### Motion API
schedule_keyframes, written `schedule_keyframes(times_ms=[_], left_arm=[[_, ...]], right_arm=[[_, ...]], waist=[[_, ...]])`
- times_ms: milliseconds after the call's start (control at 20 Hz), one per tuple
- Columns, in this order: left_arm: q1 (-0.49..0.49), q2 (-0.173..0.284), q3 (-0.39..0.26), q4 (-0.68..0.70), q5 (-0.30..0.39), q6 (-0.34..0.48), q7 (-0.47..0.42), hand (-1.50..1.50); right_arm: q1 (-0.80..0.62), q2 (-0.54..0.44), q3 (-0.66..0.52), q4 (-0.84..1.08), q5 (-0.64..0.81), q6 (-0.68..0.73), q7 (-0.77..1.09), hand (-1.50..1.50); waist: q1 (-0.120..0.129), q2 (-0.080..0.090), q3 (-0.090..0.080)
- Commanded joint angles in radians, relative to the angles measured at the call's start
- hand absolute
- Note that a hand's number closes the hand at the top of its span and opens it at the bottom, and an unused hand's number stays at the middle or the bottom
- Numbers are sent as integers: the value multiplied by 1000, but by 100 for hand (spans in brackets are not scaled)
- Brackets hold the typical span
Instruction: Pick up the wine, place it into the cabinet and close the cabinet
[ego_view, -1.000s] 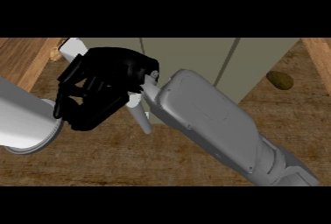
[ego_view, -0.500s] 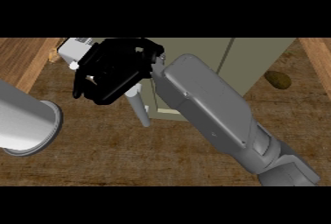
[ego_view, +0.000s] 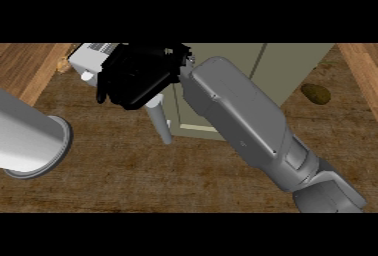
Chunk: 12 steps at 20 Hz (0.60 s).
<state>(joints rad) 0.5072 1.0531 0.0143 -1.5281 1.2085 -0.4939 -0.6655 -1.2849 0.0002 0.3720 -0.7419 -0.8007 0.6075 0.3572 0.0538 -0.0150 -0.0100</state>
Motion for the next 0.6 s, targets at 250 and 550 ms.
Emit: schedule_keyframes(times_ms=[250,550], left_arm=[[-23,4,51,-18,20,-19,9,-150],[-20,-15,44,-47,-19,-5,13,-150]], right_arm=[[23,-156,-98,79,110,-142,-169,150],[35,-168,-110,71,116,-149,-193,150]], waist=[[-26,30,10],[-39,31,9]])
